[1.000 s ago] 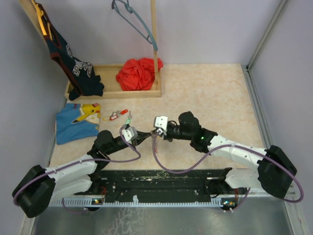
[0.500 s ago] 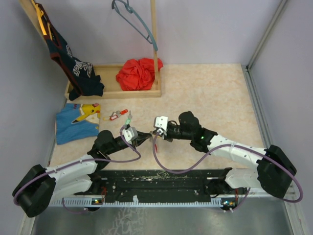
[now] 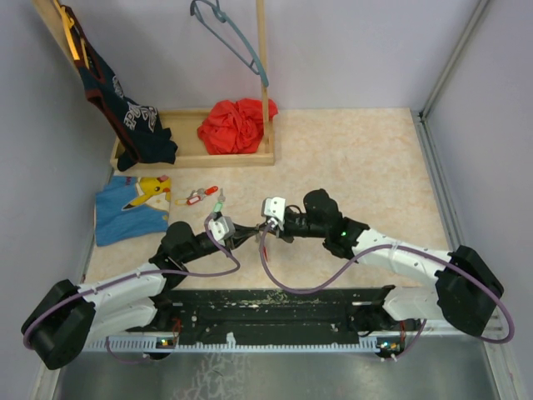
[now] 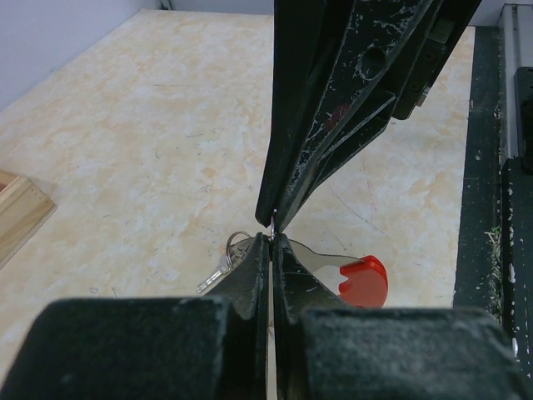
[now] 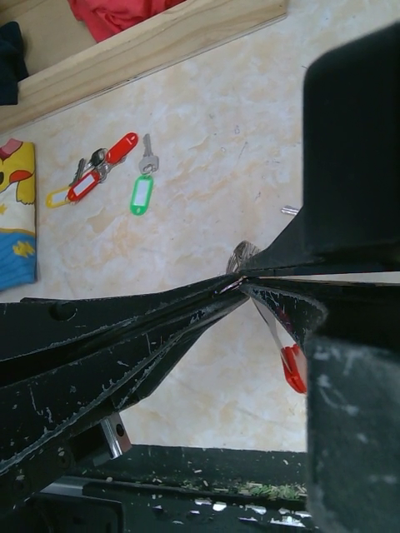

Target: Put the keys on the keyring

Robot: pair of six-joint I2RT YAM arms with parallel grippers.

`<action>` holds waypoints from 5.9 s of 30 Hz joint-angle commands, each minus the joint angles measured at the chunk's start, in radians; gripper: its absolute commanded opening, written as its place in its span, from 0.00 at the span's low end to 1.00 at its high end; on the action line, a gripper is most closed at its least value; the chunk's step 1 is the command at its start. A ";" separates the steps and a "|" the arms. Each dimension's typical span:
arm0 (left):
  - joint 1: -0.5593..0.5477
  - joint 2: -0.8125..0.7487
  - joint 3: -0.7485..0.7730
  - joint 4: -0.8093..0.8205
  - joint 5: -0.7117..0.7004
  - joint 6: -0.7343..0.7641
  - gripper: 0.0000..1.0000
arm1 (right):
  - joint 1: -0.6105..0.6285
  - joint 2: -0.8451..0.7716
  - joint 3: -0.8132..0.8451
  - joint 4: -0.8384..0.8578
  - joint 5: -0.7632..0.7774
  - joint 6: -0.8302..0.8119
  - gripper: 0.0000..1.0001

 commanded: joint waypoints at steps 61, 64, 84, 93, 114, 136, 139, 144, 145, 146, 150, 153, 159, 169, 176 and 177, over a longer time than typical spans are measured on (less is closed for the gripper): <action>0.004 -0.253 -0.078 -0.093 -0.433 -0.038 0.00 | 0.124 0.556 0.319 -0.283 0.825 0.654 0.25; 0.004 -0.250 -0.078 -0.093 -0.431 -0.037 0.00 | 0.124 0.556 0.326 -0.305 0.832 0.654 0.23; 0.003 -0.246 -0.078 -0.091 -0.411 -0.042 0.00 | 0.121 0.451 0.289 -0.318 0.830 0.607 0.23; 0.005 -0.244 -0.081 -0.091 -0.407 -0.045 0.00 | 0.097 0.406 0.250 -0.305 0.815 0.610 0.22; 0.004 -0.241 -0.080 -0.086 -0.400 -0.051 0.00 | 0.058 0.390 0.200 -0.266 0.760 0.637 0.21; 0.004 -0.237 -0.078 -0.082 -0.394 -0.052 0.00 | 0.001 0.406 0.158 -0.202 0.640 0.656 0.16; 0.004 -0.236 -0.077 -0.082 -0.391 -0.053 0.00 | -0.002 0.410 0.154 -0.190 0.626 0.654 0.16; 0.004 -0.236 -0.078 -0.082 -0.390 -0.051 0.00 | -0.004 0.424 0.158 -0.192 0.615 0.653 0.16; 0.004 -0.234 -0.077 -0.081 -0.391 -0.052 0.00 | -0.004 0.426 0.158 -0.192 0.615 0.653 0.15; 0.004 -0.235 -0.077 -0.080 -0.391 -0.052 0.00 | -0.004 0.427 0.158 -0.192 0.614 0.653 0.15; 0.004 -0.233 -0.078 -0.078 -0.390 -0.052 0.00 | -0.004 0.427 0.158 -0.198 0.617 0.651 0.12; 0.004 -0.231 -0.079 -0.076 -0.387 -0.052 0.00 | -0.006 0.429 0.155 -0.194 0.618 0.650 0.12; 0.005 -0.230 -0.080 -0.076 -0.386 -0.052 0.00 | -0.006 0.476 0.155 -0.177 0.620 0.647 0.11; 0.004 -0.231 -0.080 -0.076 -0.384 -0.052 0.00 | -0.009 0.454 0.147 -0.190 0.627 0.633 0.05; 0.004 -0.231 -0.073 -0.064 -0.371 -0.053 0.00 | -0.010 0.334 0.142 -0.213 0.610 0.558 0.00; 0.004 -0.231 -0.071 -0.062 -0.367 -0.051 0.00 | -0.010 0.315 0.140 -0.214 0.601 0.534 0.00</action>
